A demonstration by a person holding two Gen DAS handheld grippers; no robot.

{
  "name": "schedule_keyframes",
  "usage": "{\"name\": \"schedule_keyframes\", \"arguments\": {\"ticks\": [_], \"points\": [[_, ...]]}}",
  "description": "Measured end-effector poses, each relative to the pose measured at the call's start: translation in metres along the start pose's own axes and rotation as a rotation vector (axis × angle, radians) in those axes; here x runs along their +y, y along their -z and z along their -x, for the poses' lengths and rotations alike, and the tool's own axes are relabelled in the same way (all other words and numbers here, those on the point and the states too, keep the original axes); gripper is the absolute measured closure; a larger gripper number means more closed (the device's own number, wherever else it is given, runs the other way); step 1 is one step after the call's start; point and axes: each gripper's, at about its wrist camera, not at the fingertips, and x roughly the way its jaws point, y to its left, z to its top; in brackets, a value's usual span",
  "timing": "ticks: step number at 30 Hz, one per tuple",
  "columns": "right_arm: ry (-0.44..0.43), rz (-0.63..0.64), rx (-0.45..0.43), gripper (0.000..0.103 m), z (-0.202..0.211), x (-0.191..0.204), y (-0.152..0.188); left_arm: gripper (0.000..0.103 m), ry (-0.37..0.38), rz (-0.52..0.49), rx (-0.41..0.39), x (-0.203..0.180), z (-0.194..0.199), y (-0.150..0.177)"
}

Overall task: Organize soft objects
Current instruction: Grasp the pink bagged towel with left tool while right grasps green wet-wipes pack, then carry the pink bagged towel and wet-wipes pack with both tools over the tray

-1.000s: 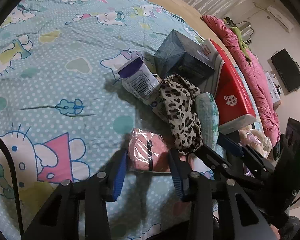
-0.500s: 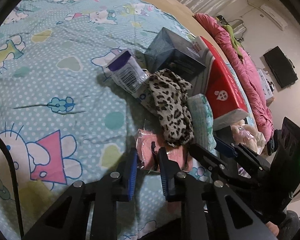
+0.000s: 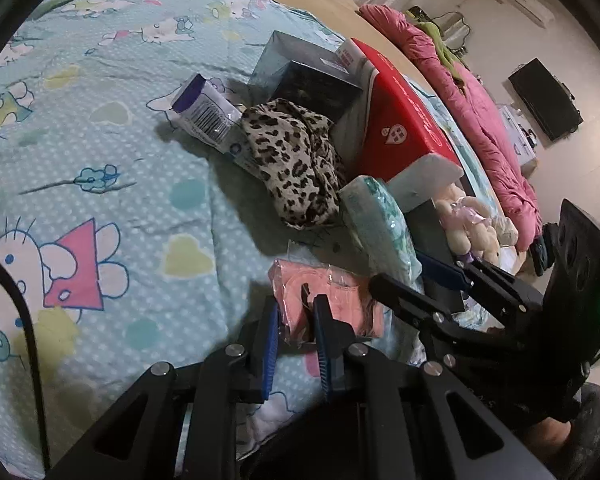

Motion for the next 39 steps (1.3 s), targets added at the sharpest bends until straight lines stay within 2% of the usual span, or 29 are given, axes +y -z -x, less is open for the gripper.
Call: {"name": "schedule_keyframes", "arguments": {"ticks": [3,8,13,15,18,23,27,33,39], "points": [[0.002,0.006,0.015,0.059,-0.003,0.0,0.003,0.082,0.01,0.023,0.021,0.001,-0.005,0.0],[0.0,0.011,0.021,0.059,-0.005,0.0,0.004,0.074,0.072,0.089,0.038,0.012,-0.013,-0.002],[0.004,0.014,0.023,0.059,-0.008,0.0,0.004,0.074,0.098,0.121,0.038,0.015,-0.019,-0.004],[0.007,0.017,0.02,0.06,-0.008,0.001,0.003,0.082,0.113,0.143,0.03,0.018,-0.021,-0.005],[0.012,0.023,0.01,0.061,-0.005,0.002,0.004,0.088,0.14,0.174,0.025,0.024,-0.021,-0.006],[0.009,0.024,-0.016,0.061,0.005,0.002,0.003,0.089,0.076,0.109,-0.011,0.009,-0.006,-0.002],[0.005,0.027,-0.054,0.062,0.02,0.003,0.002,0.089,-0.048,0.002,-0.067,-0.019,0.019,-0.001],[0.006,0.006,-0.109,0.062,0.044,-0.002,0.001,0.089,-0.163,-0.112,-0.13,-0.055,0.044,-0.002],[0.016,-0.009,-0.16,0.062,0.066,-0.008,0.001,0.089,-0.211,-0.163,-0.177,-0.08,0.063,-0.004]]}}
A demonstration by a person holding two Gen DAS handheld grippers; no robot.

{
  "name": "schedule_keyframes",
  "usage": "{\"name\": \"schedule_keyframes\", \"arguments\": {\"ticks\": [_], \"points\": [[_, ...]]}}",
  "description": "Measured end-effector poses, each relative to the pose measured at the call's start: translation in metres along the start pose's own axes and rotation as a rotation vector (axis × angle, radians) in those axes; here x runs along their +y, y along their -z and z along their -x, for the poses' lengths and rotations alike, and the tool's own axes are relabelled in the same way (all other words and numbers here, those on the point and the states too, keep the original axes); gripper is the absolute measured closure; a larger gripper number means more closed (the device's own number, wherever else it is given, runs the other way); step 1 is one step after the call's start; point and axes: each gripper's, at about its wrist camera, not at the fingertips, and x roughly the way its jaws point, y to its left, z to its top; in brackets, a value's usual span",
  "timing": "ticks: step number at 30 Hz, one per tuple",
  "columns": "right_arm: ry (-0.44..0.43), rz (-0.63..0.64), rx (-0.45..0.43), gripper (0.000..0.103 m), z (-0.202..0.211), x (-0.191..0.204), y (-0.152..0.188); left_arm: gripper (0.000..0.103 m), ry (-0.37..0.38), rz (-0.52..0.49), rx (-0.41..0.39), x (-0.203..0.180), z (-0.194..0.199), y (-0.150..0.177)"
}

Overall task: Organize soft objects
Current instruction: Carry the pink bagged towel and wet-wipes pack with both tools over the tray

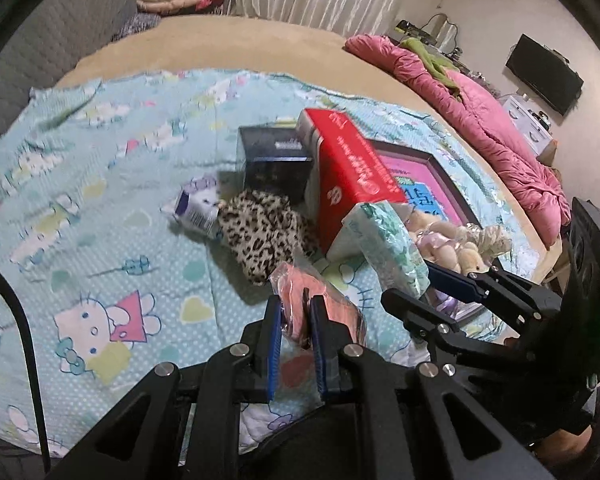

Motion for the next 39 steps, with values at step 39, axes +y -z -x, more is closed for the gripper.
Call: {"name": "schedule_keyframes", "arguments": {"ticks": [39], "points": [[0.265,-0.284,-0.2,0.062,0.126,-0.15,0.011,0.089,0.043,-0.185,-0.116,-0.134,0.034,-0.049]]}}
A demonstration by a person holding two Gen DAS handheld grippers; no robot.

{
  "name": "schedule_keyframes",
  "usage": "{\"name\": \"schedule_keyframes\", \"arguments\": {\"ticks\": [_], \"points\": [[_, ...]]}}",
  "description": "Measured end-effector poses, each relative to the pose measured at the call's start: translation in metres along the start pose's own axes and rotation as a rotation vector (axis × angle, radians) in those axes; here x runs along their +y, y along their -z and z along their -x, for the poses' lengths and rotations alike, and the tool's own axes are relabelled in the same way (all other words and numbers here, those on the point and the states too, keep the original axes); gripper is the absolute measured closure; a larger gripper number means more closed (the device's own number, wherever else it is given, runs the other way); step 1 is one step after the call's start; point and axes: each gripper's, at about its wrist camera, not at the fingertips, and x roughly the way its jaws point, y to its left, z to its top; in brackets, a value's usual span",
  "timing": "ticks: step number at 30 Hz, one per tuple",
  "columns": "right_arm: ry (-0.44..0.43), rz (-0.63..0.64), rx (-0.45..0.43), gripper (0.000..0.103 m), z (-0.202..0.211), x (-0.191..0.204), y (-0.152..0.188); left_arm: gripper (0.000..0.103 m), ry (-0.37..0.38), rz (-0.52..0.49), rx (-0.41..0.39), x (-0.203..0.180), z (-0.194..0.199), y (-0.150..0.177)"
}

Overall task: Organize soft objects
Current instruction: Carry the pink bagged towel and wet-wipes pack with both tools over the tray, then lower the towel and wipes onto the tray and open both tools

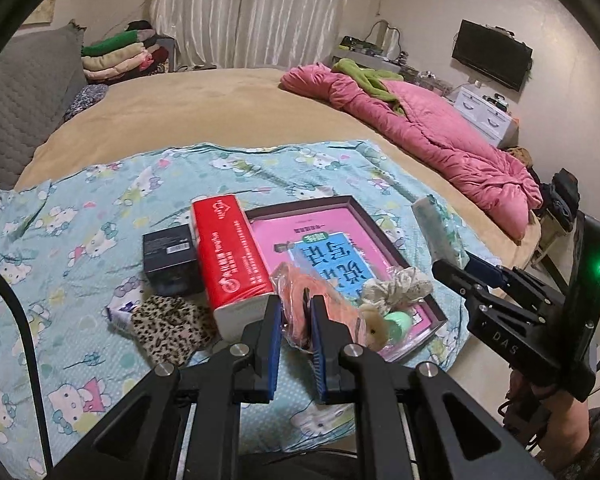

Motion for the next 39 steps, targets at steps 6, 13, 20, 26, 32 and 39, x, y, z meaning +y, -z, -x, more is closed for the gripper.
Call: {"name": "schedule_keyframes", "arguments": {"ticks": [6,13,20,26,32,39], "points": [[0.012,-0.023,0.012,0.062,-0.002,-0.011,0.006,0.089,0.012,0.015,0.009,-0.01,-0.016,-0.005],[0.006,-0.024,0.027,0.062,-0.009,-0.016,0.012,0.089,-0.002,0.011,0.015,-0.022,-0.034,-0.015],[-0.004,-0.031,0.049,0.062,-0.019,-0.021,0.02,0.089,-0.006,0.002,0.05,-0.032,-0.06,-0.017],[0.004,-0.05,0.063,0.062,-0.026,-0.031,0.025,0.089,-0.003,-0.002,0.074,-0.038,-0.082,-0.018],[0.017,-0.085,0.068,0.062,-0.033,-0.043,0.03,0.089,0.019,0.045,0.08,-0.037,-0.099,-0.022],[0.008,-0.097,0.08,0.062,-0.038,-0.044,0.035,0.089,0.003,0.068,0.104,-0.033,-0.126,-0.026]]}}
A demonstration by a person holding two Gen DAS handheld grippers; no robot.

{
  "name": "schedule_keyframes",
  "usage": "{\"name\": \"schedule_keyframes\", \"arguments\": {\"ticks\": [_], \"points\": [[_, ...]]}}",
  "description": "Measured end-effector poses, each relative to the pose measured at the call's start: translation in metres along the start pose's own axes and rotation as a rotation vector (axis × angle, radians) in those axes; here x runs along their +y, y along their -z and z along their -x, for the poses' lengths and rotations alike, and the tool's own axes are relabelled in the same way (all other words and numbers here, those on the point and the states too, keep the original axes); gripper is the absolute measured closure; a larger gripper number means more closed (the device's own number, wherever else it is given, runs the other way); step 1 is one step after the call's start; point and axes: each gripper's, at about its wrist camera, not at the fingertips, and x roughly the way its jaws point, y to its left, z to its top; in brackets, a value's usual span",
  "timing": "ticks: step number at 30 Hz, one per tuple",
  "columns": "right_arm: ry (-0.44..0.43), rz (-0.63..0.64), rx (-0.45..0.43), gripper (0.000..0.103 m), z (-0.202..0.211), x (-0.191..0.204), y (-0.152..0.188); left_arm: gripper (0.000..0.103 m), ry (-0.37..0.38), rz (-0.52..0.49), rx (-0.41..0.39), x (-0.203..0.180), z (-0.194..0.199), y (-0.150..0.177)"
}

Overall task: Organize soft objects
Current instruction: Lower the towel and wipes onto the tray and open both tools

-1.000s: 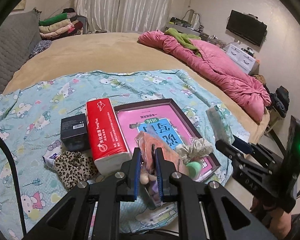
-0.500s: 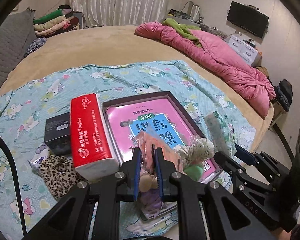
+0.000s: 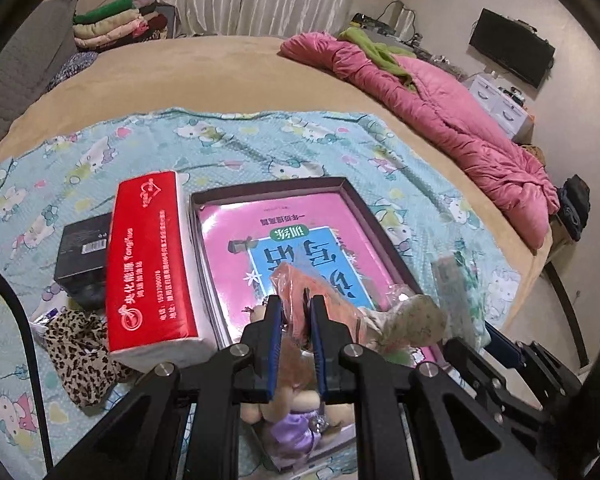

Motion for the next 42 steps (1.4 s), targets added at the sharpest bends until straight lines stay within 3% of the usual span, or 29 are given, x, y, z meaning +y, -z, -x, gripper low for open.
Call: {"name": "schedule_keyframes", "arguments": {"ticks": [5,25,37,42], "points": [[-0.004,0.031,0.027,0.062,-0.01,0.009,0.003,0.088,-0.035,-0.011,0.023,0.001,-0.017,0.002],[0.031,0.099,0.084,0.061,-0.047,0.018,0.019,0.088,-0.04,-0.016,0.039,0.004,-0.025,0.007],[-0.012,0.094,0.07,0.053,-0.045,0.02,0.02,0.087,-0.028,-0.006,0.049,0.007,-0.027,0.009],[-0.015,0.103,0.055,0.043,-0.04,0.023,0.019,0.087,-0.009,0.002,0.058,0.008,-0.028,0.009]]}}
